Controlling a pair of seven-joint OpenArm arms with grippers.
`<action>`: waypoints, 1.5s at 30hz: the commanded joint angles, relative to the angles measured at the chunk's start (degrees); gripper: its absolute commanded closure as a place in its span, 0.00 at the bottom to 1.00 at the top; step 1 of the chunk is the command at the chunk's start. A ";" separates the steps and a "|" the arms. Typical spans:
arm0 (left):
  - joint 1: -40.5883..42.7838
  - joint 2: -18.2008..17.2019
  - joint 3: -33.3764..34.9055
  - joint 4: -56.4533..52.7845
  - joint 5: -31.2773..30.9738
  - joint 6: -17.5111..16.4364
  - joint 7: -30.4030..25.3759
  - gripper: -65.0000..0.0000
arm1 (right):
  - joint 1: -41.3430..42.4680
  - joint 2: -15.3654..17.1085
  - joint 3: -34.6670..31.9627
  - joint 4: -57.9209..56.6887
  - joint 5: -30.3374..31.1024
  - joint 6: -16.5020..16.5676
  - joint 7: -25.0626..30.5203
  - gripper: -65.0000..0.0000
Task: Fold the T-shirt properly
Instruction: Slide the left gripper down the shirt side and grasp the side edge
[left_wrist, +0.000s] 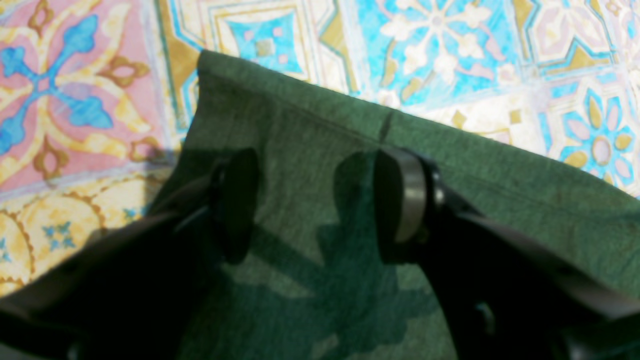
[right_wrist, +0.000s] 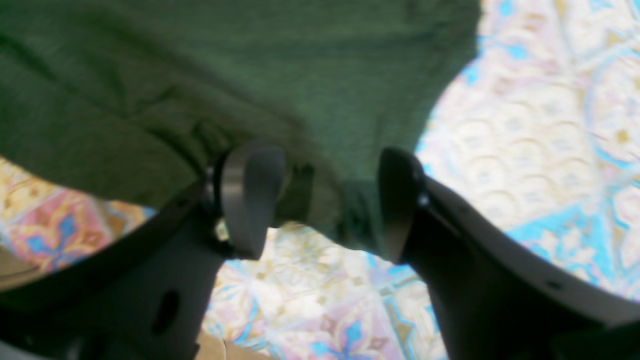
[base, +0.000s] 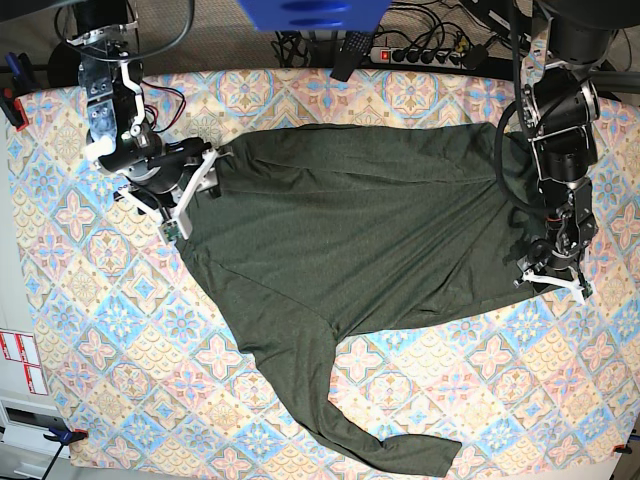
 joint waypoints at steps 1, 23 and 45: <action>-1.09 -0.77 -0.14 0.75 -0.33 -0.11 -0.02 0.43 | 0.48 0.47 0.38 1.10 0.16 -0.03 0.86 0.50; 2.51 -0.06 -0.05 0.66 -0.15 -0.28 -2.39 0.44 | 0.92 0.47 0.02 1.10 0.25 -0.03 0.86 0.50; 3.13 3.54 6.89 4.88 -0.77 -10.22 0.16 1.00 | 1.01 -1.38 0.38 0.75 0.25 -0.03 0.94 0.50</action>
